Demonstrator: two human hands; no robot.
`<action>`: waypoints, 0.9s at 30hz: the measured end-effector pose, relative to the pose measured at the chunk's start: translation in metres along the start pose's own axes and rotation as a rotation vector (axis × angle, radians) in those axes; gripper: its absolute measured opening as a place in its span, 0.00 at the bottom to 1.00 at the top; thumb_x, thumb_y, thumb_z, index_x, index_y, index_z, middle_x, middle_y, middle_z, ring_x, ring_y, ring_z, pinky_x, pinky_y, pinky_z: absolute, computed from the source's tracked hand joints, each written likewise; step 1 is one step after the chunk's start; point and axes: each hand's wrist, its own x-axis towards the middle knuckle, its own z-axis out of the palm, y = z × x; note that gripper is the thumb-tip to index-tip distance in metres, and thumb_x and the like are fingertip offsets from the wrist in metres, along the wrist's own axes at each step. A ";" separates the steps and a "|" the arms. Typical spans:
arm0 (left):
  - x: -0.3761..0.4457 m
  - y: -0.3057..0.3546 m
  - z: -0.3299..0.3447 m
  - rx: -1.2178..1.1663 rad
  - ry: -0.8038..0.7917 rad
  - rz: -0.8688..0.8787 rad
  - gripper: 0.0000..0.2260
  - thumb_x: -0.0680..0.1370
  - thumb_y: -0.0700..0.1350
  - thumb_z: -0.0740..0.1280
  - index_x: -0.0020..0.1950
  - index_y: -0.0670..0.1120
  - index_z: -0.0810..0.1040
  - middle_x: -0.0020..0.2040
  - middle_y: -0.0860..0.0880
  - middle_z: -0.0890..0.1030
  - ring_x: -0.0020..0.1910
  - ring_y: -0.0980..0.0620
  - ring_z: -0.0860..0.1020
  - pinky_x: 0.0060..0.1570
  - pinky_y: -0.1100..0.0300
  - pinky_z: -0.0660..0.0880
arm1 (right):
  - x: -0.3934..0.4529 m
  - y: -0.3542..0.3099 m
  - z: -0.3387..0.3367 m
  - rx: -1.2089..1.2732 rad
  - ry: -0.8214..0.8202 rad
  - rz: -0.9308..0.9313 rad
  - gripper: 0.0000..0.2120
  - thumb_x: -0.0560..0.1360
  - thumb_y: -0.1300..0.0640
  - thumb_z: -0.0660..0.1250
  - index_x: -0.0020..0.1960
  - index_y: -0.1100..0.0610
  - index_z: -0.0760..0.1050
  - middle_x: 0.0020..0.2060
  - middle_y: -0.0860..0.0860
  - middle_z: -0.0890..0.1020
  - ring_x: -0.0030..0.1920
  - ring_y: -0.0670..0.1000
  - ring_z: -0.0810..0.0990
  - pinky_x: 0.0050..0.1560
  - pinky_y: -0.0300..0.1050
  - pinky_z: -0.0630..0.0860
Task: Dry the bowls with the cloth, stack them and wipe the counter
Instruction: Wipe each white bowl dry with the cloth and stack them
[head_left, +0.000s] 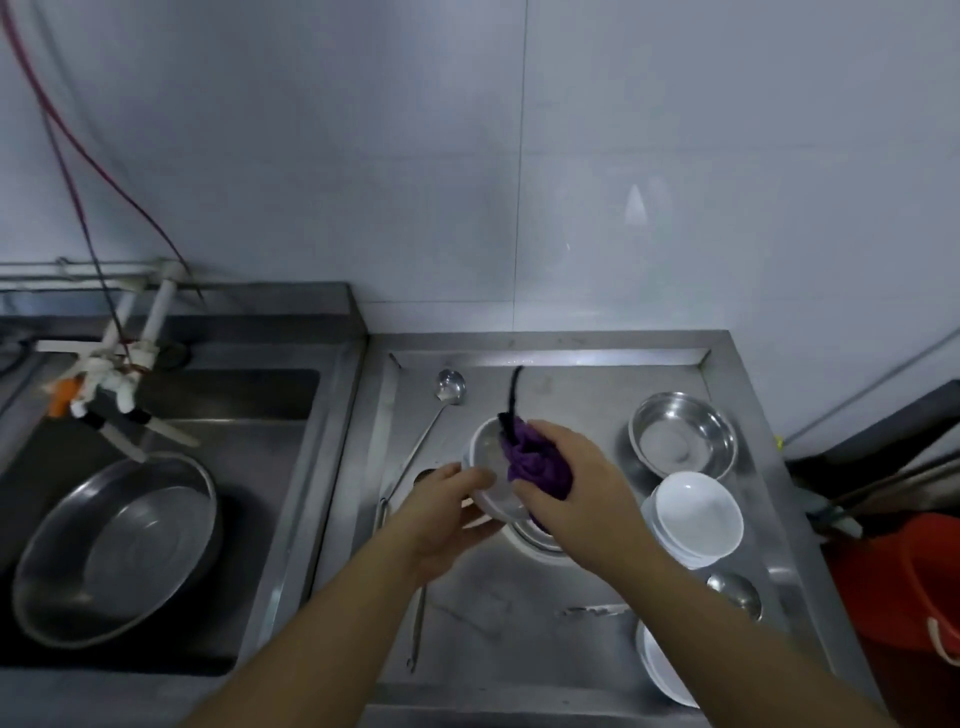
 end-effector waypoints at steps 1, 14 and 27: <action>-0.013 0.000 0.005 0.000 -0.036 0.030 0.17 0.78 0.38 0.71 0.66 0.37 0.77 0.58 0.38 0.86 0.54 0.40 0.86 0.61 0.45 0.83 | -0.003 -0.006 -0.006 -0.049 -0.025 -0.078 0.28 0.73 0.46 0.75 0.71 0.39 0.72 0.63 0.38 0.79 0.60 0.41 0.77 0.61 0.38 0.76; -0.097 0.006 0.021 0.024 -0.210 0.250 0.34 0.77 0.71 0.62 0.77 0.52 0.75 0.71 0.42 0.80 0.72 0.42 0.78 0.71 0.42 0.74 | -0.047 -0.072 -0.044 -0.007 -0.159 -0.320 0.25 0.75 0.46 0.71 0.72 0.36 0.71 0.59 0.38 0.80 0.58 0.43 0.80 0.58 0.45 0.80; -0.110 0.063 0.006 0.024 -0.327 0.454 0.39 0.71 0.65 0.75 0.75 0.43 0.75 0.67 0.37 0.82 0.66 0.37 0.81 0.61 0.42 0.81 | -0.028 -0.146 -0.020 -0.392 -0.019 -0.360 0.11 0.82 0.51 0.63 0.62 0.48 0.78 0.55 0.42 0.83 0.52 0.49 0.79 0.56 0.49 0.77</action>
